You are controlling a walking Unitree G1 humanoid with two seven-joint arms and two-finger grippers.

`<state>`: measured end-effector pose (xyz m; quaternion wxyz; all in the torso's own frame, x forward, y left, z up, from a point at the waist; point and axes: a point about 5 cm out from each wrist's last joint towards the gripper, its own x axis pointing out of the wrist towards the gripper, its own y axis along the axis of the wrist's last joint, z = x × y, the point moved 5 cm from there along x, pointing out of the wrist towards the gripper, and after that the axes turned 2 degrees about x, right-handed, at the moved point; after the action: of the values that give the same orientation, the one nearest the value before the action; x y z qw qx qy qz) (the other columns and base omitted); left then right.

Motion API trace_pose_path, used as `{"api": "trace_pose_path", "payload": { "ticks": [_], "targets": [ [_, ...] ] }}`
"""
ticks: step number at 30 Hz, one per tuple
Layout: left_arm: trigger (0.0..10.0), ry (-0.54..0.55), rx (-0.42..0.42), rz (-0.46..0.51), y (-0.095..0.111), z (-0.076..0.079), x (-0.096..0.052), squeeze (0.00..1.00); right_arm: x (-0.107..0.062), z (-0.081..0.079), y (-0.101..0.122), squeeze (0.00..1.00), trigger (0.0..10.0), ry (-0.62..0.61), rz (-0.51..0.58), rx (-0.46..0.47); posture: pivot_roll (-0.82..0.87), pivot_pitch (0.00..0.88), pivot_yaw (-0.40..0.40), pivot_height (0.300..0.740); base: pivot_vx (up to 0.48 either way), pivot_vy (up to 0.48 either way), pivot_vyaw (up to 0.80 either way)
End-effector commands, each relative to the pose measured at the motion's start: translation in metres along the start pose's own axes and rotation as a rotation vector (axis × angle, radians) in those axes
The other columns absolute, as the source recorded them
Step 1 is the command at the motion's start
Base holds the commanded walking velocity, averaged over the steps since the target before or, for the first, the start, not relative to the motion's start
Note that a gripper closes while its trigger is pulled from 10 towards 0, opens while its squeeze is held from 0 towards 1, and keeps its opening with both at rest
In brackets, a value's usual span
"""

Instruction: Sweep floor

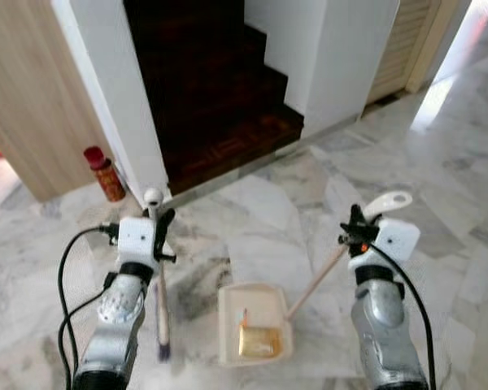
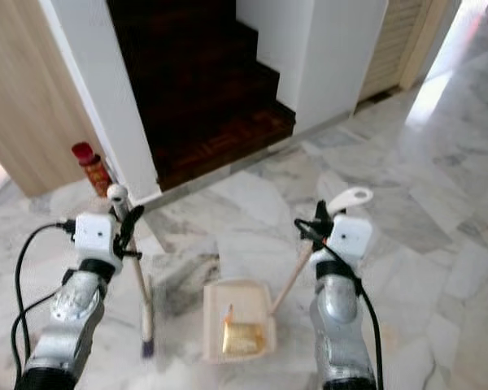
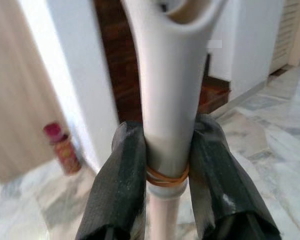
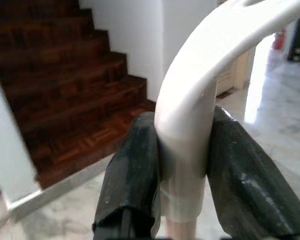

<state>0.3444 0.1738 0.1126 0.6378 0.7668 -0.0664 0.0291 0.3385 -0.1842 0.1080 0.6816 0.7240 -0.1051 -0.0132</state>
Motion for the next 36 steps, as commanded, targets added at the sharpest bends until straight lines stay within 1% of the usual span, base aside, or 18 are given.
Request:
{"api": "trace_pose_path", "payload": {
  "ticks": [1,11,12,13,15,16,18,23,25,32,36],
  "targets": [
    [10.0,0.005,0.01,0.039,0.01,-0.003,0.003,0.0,0.004,-0.006,0.015,0.0,10.0,0.013,0.053,0.016,-0.01,0.073,-0.016,0.74,0.0,0.39,0.0],
    [10.0,0.004,0.013,0.039,0.01,-0.002,0.003,0.0,0.005,-0.007,0.014,0.0,10.0,0.018,0.05,0.024,0.0,0.068,-0.015,0.74,0.0,0.39,0.0],
    [10.0,0.005,0.013,0.039,0.01,-0.002,0.003,0.0,0.004,-0.007,0.013,0.0,10.0,0.013,0.042,0.04,0.0,0.068,-0.015,0.74,0.0,0.39,0.0],
    [10.0,0.005,0.013,0.038,0.01,-0.002,0.003,0.0,0.005,-0.005,0.01,0.0,10.0,-0.009,0.025,0.095,0.0,0.068,-0.015,0.74,0.0,0.386,0.0],
    [10.0,0.004,0.013,0.038,0.01,-0.003,0.003,0.0,0.005,-0.002,0.007,0.0,10.0,-0.027,0.002,0.156,0.0,0.07,-0.014,0.74,0.0,0.39,0.0],
    [10.0,0.004,0.013,0.038,0.01,-0.003,0.003,0.0,0.005,-0.002,0.007,0.0,10.0,-0.027,0.002,0.156,0.0,0.07,-0.014,0.74,0.0,0.386,0.0],
    [10.0,0.004,0.013,0.038,0.01,-0.003,0.003,0.0,0.005,0.0,0.003,0.0,10.0,-0.039,-0.025,0.223,0.0,0.072,-0.013,0.74,0.0,0.386,0.0],
    [10.0,0.004,0.015,0.037,0.01,-0.003,0.004,0.0,0.005,0.006,-0.002,0.0,10.0,-0.076,-0.052,0.31,0.0,0.075,-0.012,0.74,0.0,0.385,0.0],
    [10.0,0.004,0.015,0.037,0.01,-0.003,0.004,0.0,0.005,0.006,-0.002,0.0,10.0,-0.079,-0.054,0.316,0.0,0.075,-0.012,0.74,0.0,0.382,0.0],
    [10.0,0.005,0.016,0.038,0.01,-0.004,0.004,0.0,0.006,0.003,-0.001,0.0,10.0,-0.055,-0.053,0.29,0.0,0.078,-0.011,0.74,0.0,0.382,0.0],
    [10.0,0.006,0.018,0.037,0.011,-0.005,0.004,0.0,0.006,0.001,0.001,0.0,10.0,-0.042,-0.041,0.29,0.0,0.079,-0.01,0.74,0.0,0.384,0.7]
  ]
}}
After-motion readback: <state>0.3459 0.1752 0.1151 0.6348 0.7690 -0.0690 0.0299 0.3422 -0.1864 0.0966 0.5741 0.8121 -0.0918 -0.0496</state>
